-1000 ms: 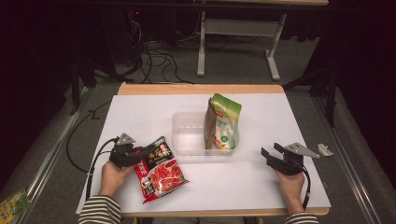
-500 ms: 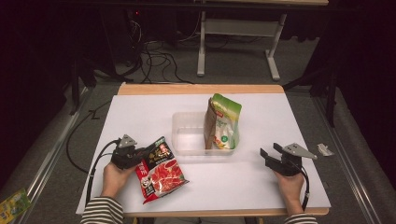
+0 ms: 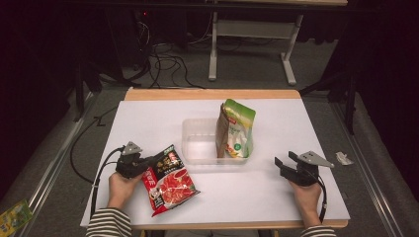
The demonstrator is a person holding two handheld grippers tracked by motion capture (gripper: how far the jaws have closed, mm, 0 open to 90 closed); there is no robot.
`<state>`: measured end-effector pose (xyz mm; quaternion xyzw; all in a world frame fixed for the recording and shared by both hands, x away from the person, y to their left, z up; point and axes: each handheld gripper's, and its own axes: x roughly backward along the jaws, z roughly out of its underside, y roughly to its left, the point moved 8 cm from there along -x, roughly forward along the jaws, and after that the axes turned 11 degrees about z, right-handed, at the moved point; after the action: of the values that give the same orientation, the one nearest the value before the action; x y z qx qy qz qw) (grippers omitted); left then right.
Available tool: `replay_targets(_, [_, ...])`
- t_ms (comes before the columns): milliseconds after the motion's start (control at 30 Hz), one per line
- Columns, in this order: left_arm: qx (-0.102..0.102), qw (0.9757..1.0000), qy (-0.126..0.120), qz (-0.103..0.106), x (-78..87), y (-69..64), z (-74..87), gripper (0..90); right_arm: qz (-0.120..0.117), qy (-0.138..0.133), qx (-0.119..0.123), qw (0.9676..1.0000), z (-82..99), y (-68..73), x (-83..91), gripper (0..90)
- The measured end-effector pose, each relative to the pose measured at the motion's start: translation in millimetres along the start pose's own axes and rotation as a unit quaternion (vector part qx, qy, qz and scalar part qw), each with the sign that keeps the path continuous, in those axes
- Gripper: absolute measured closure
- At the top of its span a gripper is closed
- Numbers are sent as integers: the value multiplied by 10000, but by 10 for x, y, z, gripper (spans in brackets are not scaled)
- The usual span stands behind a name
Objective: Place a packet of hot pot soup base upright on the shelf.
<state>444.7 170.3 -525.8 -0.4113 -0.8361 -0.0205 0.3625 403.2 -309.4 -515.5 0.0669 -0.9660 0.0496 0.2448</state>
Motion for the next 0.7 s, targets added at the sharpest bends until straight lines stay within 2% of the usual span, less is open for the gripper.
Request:
replay_targets(67, [159, 9999, -18, 41, 26, 7, -8, 882, -18, -32, -20, 10000, -2, 0, 8, 360])
replay_targets(233, [116, 9999, 50, 10, 117, -9, -22, 888, -55, -94, -118, 9999, -8, -15, 19, 357])
replay_targets(400, [124, 9999, -117, -17, 254, -67, -76, 890, -8, -141, -169, 9998, -11, -27, 34, 356])
replay_targets(500, [30, 9999, -149, -15, 355, -108, -112, 890, -20, -126, -160, 9998, -9, -19, 34, 356])
replay_targets(700, [2, 9996, -280, 21, 513, -215, -194, 891, 5, -113, -181, 9998, -8, -21, 33, 356])
